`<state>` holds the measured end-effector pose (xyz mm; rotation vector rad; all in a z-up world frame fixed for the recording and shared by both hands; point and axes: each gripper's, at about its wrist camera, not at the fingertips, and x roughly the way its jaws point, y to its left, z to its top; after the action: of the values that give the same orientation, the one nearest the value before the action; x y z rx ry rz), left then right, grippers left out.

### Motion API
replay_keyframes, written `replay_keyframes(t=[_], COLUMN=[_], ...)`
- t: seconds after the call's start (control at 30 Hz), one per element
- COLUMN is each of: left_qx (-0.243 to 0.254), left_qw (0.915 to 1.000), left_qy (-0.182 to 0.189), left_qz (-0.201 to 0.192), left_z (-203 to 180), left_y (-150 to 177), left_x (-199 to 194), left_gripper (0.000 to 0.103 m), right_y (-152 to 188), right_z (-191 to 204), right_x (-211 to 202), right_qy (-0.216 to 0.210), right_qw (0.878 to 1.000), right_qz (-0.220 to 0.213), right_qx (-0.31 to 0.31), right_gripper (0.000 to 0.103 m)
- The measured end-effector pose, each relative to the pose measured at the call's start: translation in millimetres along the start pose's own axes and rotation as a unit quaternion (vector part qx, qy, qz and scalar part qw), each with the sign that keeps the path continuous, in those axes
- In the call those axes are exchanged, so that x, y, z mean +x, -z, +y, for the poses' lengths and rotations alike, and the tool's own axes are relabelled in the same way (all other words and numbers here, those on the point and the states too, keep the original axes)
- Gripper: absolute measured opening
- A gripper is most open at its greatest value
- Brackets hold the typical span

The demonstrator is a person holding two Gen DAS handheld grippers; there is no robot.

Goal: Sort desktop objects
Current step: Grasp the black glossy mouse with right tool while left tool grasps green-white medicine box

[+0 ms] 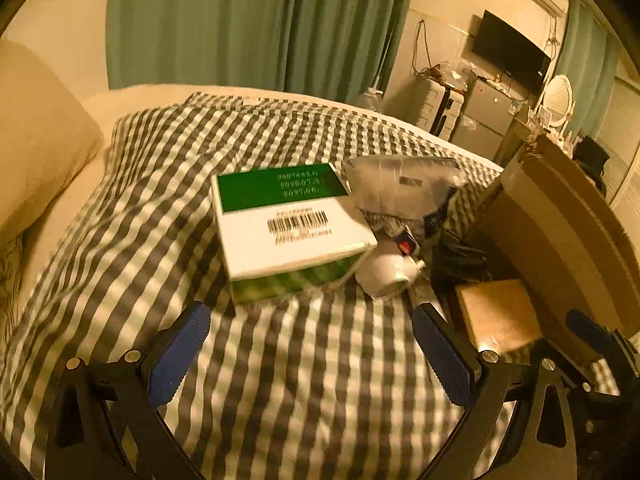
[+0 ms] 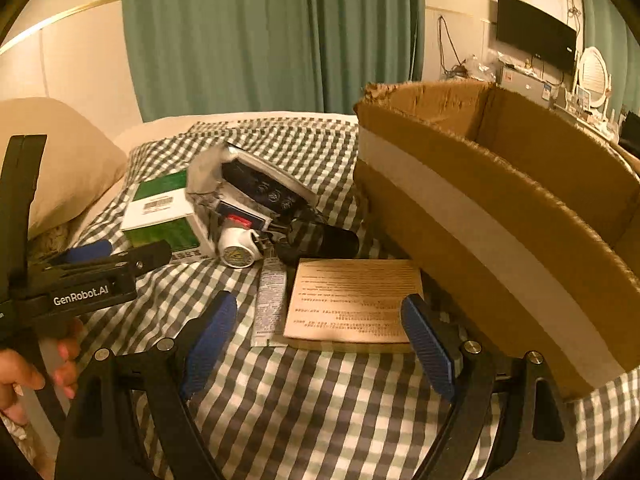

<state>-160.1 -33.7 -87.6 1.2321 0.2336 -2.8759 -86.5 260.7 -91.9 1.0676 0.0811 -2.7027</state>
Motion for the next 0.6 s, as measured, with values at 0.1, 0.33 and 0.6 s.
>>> replay_keyframes(t=[0.1, 0.33, 0.6], left_qx=[-0.001, -0.028, -0.086], left_qw=[0.9998, 0.9978, 0.9944], left_qy=[-0.018, -0.051, -0.057], left_qz=[-0.011, -0.032, -0.022], left_z=[-3, -15, 2], left_y=[-3, -13, -20], left_x=[10, 27, 45], left_gripper=[0.103, 0.103, 0.103], right_y=[0, -5, -22], right_z=[-5, -7, 4], right_x=[9, 25, 44], right_qy=[0.007, 0.009, -0.004], right_qw=[1.0, 1.0, 1.0], right_qz=[0.002, 0.002, -0.003], right_qx=[0.003, 0.012, -0.003], right_gripper=[0.084, 0.084, 0.084])
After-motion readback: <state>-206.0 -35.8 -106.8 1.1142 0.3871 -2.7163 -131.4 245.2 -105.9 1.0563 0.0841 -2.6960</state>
